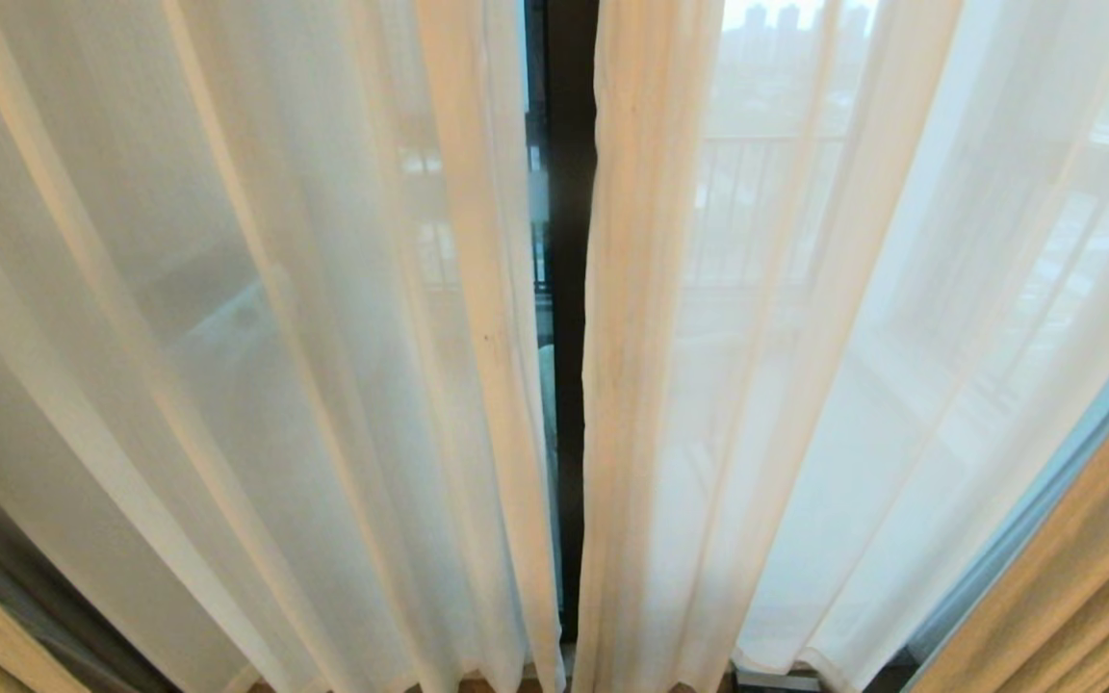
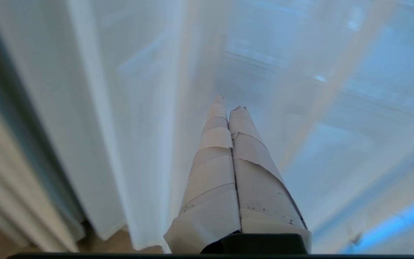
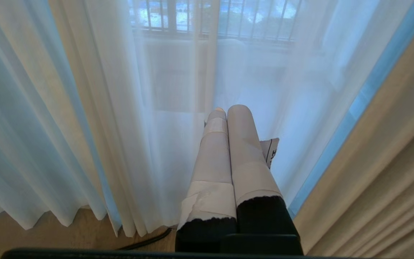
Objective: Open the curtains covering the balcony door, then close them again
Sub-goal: Pull the outer curtains open on both sides
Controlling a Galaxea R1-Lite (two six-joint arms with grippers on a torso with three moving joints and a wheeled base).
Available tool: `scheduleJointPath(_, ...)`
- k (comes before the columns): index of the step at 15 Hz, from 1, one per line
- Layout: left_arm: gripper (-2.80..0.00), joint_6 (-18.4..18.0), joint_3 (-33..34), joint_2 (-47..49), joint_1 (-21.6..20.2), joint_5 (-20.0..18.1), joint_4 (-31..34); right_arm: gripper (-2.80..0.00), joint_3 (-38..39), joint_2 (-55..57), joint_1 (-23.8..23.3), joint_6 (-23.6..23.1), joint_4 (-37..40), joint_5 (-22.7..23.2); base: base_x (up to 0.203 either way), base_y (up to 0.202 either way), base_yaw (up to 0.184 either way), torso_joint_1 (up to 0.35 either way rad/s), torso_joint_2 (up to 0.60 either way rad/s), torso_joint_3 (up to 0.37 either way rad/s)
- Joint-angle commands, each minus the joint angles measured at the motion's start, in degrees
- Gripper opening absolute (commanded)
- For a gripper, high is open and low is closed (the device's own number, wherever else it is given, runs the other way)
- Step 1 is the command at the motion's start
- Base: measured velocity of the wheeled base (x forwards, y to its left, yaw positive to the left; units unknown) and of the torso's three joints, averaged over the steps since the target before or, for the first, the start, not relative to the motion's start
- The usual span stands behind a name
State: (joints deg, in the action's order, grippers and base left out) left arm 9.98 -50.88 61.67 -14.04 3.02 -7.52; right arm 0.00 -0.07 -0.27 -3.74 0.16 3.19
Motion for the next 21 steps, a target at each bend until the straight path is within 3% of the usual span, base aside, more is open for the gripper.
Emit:
scheduleJointPath(1,-2.80,-0.30,4.35,-5.22,3.14,-0.23,-0.05,-2.80,0.00,0.07,-0.06,-0.04,0.02,0.06,0.000,0.000,0.000,0.000,0.00,0.000)
scheduleJointPath(6,-2.80,-3.01,20.68,-18.67,11.01,-1.49,-0.39,-2.80,0.00,0.07,0.00,-0.04,0.02,0.06,0.000,0.000,0.000,0.000,0.00,0.000)
scheduleJointPath(10,-2.80,-7.42,32.71,-34.59,11.37,-10.68,-0.21,-2.80,0.00,0.07,0.00,-0.04,0.02,0.06,0.000,0.000,0.000,0.000,0.00,0.000)
scheduleJointPath(13,-2.80,-10.07,41.89,-45.58,11.43,-14.69,-0.08,-2.80,0.00,0.07,0.00,-0.04,0.02,0.06,0.000,0.000,0.000,0.000,0.00,0.000)
scheduleJointPath(15,-2.80,-12.22,46.88,-48.83,12.03,-14.26,-0.29,-2.80,0.00,0.07,0.00,-0.04,0.02,0.06,0.000,0.000,0.000,0.000,0.00,0.000)
scheduleJointPath(18,-2.80,-13.54,50.02,-56.64,13.50,-10.14,0.50,-2.80,0.00,0.07,0.00,-0.04,0.02,0.06,0.000,0.000,0.000,0.000,0.00,0.000)
scheduleJointPath(21,-2.80,-13.57,50.75,-61.67,14.02,-4.67,6.51,-2.80,0.00,0.07,0.00,-0.04,0.02,0.06,0.000,0.000,0.000,0.000,0.00,0.000)
